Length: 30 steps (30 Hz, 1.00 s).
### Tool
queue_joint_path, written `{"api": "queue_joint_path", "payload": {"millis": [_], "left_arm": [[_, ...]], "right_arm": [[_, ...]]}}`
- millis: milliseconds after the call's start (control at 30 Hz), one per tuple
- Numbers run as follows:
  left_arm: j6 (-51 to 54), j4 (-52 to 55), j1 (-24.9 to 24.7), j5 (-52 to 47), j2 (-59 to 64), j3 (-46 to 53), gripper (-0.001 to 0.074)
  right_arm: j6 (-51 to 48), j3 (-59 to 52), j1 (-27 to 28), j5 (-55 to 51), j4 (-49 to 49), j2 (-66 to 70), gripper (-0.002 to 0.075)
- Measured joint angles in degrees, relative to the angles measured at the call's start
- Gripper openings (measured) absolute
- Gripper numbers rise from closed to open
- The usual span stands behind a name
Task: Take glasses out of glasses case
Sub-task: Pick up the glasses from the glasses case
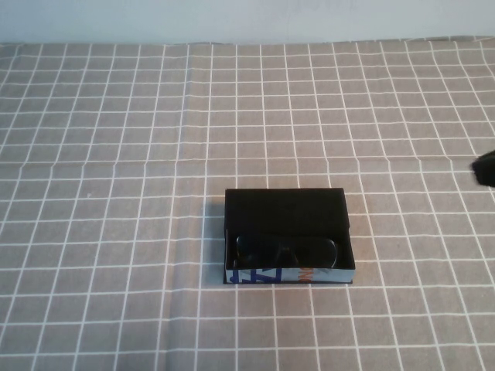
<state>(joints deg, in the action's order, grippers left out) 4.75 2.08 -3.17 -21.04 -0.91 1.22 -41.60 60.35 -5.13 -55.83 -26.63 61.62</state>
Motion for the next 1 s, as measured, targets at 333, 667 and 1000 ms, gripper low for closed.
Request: {"api": "queue_joint_path", "payload": {"millis": [333, 667, 1000], "left_arm": [[0.0, 0.0, 0.0, 0.0, 0.0, 0.0, -0.0005], [0.0, 0.0, 0.0, 0.0, 0.0, 0.0, -0.0005], [0.0, 0.0, 0.0, 0.0, 0.0, 0.0, -0.0005]], "right_arm": [[-4.28, 13.6, -16.6, -7.48, 15.74, 22.78, -0.0017], [-9.14, 22.63, -27.23, -6.89, 18.25, 39.18, 0.0127], [-11.33, 23.87, -30.73, 2.01, 21.93, 46.06, 0.035]]}}
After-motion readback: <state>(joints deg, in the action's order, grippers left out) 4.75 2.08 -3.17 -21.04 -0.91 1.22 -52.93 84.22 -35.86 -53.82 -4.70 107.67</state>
